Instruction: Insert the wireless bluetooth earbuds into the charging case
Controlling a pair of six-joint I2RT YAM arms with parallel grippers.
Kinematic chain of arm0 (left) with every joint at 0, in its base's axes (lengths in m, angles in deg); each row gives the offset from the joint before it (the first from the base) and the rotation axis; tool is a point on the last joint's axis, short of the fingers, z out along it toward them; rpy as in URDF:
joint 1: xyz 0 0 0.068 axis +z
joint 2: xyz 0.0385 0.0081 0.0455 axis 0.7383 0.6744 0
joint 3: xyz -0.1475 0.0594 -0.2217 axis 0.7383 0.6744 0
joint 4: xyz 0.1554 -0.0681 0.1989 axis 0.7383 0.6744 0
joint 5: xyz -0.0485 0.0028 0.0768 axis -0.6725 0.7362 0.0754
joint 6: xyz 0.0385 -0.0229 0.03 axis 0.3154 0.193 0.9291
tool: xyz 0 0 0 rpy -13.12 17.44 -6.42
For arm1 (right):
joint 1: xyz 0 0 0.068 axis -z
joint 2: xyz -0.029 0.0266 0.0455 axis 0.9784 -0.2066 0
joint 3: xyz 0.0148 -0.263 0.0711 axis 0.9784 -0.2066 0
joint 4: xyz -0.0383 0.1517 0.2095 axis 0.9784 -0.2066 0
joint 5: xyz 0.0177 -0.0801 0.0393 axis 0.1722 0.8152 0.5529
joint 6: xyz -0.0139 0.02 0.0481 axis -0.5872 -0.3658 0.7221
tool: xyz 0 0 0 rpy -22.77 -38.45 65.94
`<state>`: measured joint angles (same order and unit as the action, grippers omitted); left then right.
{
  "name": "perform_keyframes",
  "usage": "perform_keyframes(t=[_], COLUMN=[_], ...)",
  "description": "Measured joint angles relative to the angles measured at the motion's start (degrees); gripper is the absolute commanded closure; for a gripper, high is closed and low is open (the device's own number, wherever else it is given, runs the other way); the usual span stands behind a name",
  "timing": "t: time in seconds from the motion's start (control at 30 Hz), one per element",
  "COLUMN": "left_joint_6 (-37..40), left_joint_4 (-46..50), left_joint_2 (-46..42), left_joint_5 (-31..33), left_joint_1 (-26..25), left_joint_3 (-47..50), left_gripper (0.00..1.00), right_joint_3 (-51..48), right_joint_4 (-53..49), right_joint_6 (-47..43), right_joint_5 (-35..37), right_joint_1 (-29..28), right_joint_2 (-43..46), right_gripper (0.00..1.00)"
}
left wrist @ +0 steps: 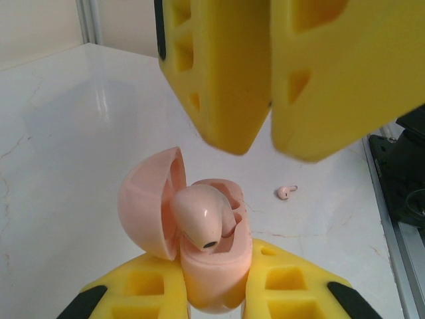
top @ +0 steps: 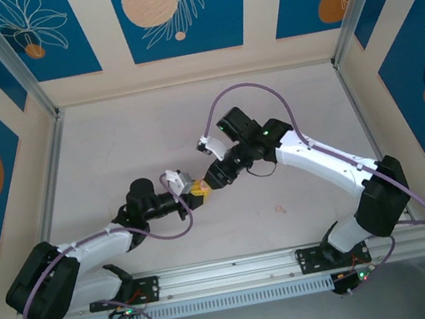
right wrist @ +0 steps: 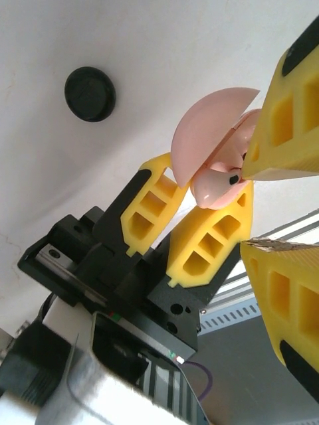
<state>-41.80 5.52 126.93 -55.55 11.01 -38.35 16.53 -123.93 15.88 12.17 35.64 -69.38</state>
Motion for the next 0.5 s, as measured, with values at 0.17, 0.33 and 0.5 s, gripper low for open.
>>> perform_keyframes(t=[0.17,0.33,0.5], left_joint_6=[0.5,1.2,1.4], left_joint_4=[2.0,3.6,4.7], left_joint_2=[-0.3,-1.8,-1.9], left_joint_5=[0.0,0.0,0.2], left_joint_1=[0.0,0.0,0.0], left_joint_3=[-0.8,-0.9,-0.9], left_gripper=[0.85,0.85,0.85], right_joint_3=[0.0,0.0,-0.1], right_joint_4=[0.1,0.6,0.9], right_joint_6=[0.0,0.1,0.5], right_joint_5=[0.7,0.8,0.9], right_joint_1=[0.0,0.0,0.0], right_joint_2=[-0.9,-1.7,-2.3], right_gripper=[0.71,0.72,0.77])
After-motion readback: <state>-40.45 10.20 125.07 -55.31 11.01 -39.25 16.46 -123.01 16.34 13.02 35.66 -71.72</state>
